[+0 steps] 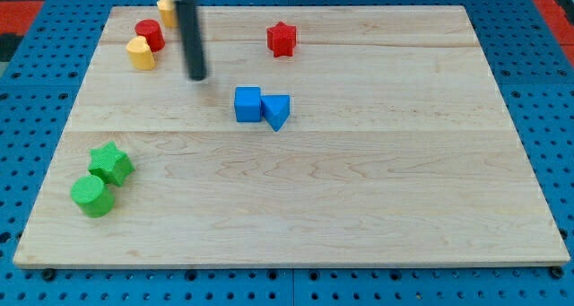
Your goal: Place the red blocks on top of the blue blocks
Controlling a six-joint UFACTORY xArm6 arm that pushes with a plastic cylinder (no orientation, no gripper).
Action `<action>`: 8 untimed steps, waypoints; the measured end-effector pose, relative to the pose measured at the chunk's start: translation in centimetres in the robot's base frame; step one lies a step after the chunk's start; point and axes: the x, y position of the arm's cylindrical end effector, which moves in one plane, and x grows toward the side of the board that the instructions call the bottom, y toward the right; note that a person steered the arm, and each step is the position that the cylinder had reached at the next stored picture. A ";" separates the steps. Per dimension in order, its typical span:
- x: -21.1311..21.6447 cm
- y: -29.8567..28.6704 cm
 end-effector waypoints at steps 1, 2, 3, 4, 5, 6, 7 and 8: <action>-0.5 -9.1; -2.0 -13.0; -7.5 -8.6; -9.6 -2.3; -10.6 -0.8; -12.8 2.9; -12.6 9.8; -11.8 13.7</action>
